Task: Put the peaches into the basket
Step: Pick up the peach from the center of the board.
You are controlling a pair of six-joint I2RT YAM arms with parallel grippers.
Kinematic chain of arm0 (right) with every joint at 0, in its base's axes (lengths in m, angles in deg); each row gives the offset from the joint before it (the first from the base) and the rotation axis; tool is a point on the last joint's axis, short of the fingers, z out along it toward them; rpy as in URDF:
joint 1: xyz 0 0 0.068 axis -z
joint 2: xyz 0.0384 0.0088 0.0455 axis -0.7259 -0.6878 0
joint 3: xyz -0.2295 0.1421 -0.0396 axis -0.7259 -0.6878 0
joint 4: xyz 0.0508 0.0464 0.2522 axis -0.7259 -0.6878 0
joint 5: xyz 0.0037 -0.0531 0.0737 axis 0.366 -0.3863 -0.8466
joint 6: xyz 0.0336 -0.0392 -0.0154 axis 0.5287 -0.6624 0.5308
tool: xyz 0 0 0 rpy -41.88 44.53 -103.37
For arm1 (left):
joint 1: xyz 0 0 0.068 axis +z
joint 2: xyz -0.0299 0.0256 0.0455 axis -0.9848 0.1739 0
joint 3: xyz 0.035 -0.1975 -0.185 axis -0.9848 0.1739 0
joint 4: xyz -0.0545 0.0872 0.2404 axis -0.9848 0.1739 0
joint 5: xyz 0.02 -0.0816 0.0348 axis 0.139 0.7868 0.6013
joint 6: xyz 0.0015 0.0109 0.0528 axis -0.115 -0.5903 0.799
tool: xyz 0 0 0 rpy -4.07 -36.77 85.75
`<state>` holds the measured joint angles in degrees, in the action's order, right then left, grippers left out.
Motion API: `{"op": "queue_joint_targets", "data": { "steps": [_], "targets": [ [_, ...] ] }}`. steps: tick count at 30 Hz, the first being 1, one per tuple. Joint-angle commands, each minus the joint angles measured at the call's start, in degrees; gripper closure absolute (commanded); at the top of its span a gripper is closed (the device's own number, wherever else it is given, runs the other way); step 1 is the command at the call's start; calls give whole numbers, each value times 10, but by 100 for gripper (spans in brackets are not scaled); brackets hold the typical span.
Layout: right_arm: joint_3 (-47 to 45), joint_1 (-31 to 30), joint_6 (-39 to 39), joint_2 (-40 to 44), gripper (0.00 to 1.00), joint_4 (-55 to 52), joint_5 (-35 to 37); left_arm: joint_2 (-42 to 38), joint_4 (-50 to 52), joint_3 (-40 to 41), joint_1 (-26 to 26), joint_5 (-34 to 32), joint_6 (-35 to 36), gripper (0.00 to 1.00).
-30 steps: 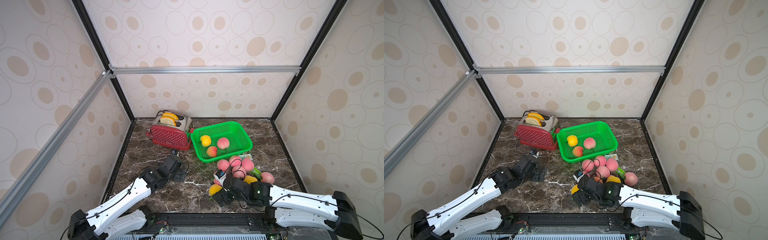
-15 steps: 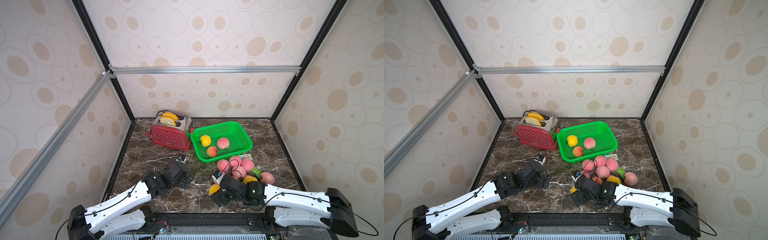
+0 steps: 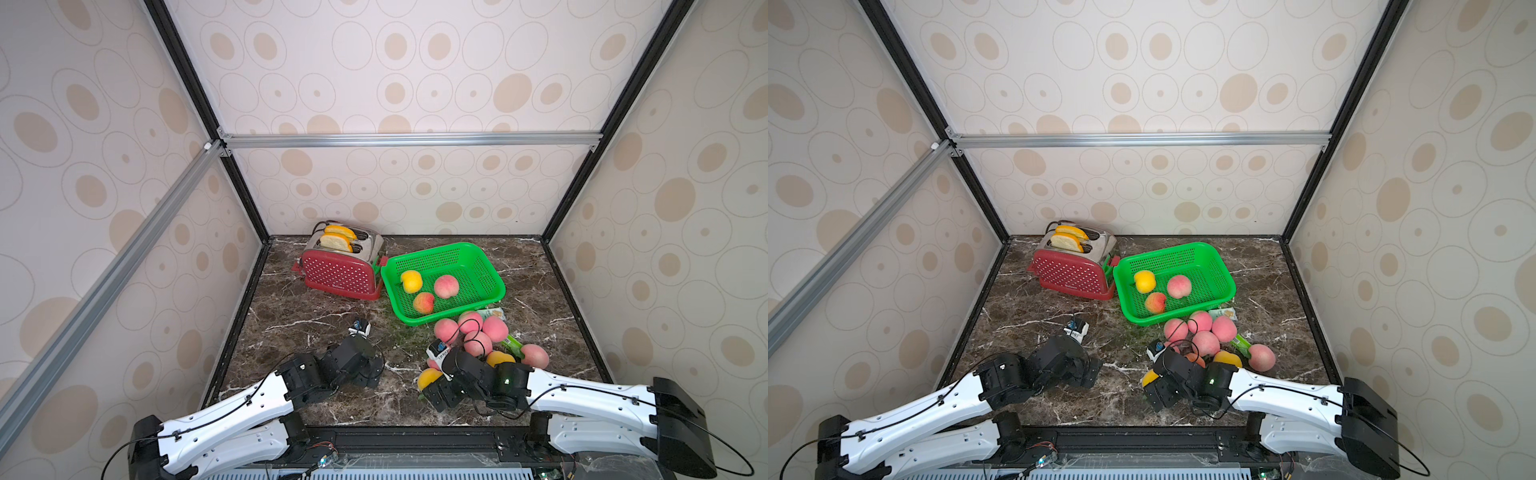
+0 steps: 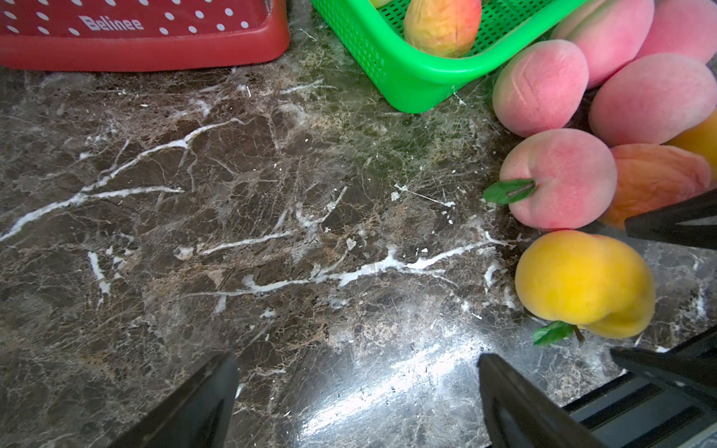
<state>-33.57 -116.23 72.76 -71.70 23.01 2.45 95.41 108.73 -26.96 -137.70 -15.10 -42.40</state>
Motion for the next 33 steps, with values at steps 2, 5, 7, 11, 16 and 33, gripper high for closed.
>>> {"op": "queue_joint_targets", "data": {
  "steps": [2,5,7,11,16,33],
  "targets": [
    [-16,4,-1,-16,0,19,-11,14,-1,14,-5,-3,-13,1],
    [-17,4,-1,-31,0,27,-16,20,-16,16,-5,1,-15,1],
    [-17,4,1,-40,0,30,-18,23,-20,14,-5,0,-15,1],
    [-23,5,2,-43,3,42,-19,28,-21,13,-5,0,-14,1],
    [-30,5,1,-34,6,43,-13,34,-25,17,-4,2,-14,1],
    [-32,11,-1,-33,22,43,-10,47,-29,4,-5,1,-9,1]
  ]
}}
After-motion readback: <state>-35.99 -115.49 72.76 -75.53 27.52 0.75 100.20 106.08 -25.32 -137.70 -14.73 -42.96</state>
